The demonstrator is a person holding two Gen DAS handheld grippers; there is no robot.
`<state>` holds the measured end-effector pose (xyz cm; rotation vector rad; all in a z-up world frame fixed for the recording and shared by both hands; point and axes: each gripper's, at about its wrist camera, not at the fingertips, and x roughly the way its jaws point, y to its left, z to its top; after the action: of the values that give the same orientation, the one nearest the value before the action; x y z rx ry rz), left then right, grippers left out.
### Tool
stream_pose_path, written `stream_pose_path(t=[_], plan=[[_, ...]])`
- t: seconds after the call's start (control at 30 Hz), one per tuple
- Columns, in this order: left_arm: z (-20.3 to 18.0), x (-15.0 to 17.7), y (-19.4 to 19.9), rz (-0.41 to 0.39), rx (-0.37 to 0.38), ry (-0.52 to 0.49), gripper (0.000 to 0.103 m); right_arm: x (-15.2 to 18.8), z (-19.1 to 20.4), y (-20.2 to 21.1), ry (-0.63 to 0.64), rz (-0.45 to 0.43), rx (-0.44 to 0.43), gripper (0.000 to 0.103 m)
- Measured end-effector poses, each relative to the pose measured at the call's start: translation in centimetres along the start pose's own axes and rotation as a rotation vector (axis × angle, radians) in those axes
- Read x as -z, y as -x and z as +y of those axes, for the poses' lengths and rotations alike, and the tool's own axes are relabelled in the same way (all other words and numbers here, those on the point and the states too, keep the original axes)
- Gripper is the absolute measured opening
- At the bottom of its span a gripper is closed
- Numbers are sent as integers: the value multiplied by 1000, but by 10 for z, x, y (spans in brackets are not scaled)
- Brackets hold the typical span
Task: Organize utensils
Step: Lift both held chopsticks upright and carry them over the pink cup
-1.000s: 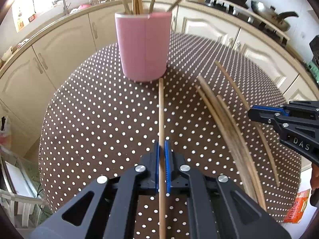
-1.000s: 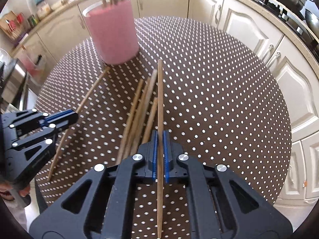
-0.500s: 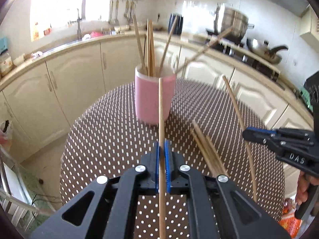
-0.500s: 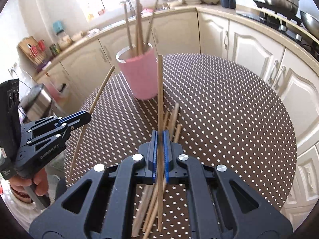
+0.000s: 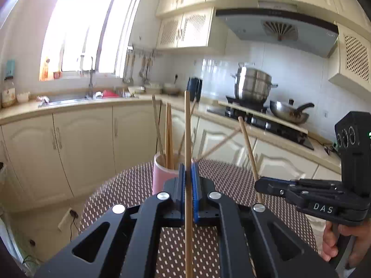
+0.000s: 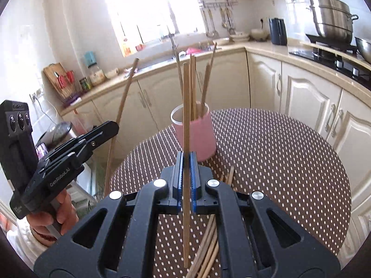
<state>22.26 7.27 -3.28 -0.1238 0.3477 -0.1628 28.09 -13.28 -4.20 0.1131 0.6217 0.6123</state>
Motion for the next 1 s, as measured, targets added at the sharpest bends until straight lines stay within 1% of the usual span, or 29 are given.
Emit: stream_pose_path(t=[0.07, 0.13, 0.23, 0.33, 0.47, 0.57, 0.67, 0.77, 0.83, 1.0], plan=[[0, -7, -3, -22, 19, 10, 5, -7, -2, -3, -8, -23, -7, 6], [-1, -13, -10, -38, 13, 7, 5, -12, -3, -6, -11, -39, -11, 6], [3, -23, -21, -62, 29, 21, 5, -21, -5, -12, -19, -68, -16, 6], [6, -32, -29, -103, 42, 35, 5, -30, -8, -15, -24, -111, -21, 6], [11, -48, -41, -203, 54, 54, 5, -49, -8, -18, -17, -213, -7, 6], [15, -59, -53, -279, 35, 63, 5, -63, -2, -25, 6, -303, 4, 6], [19, -66, -70, -328, 12, 85, 6, -74, 7, -36, 30, -386, 11, 6], [26, -68, -89, -350, -2, 120, 6, -81, 13, -53, 53, -467, 31, 6], [33, -67, -101, -351, -1, 145, 6, -83, 13, -64, 49, -496, 38, 6], [54, -63, -128, -344, -1, 218, 5, -83, 17, -81, 100, -558, 92, 6]])
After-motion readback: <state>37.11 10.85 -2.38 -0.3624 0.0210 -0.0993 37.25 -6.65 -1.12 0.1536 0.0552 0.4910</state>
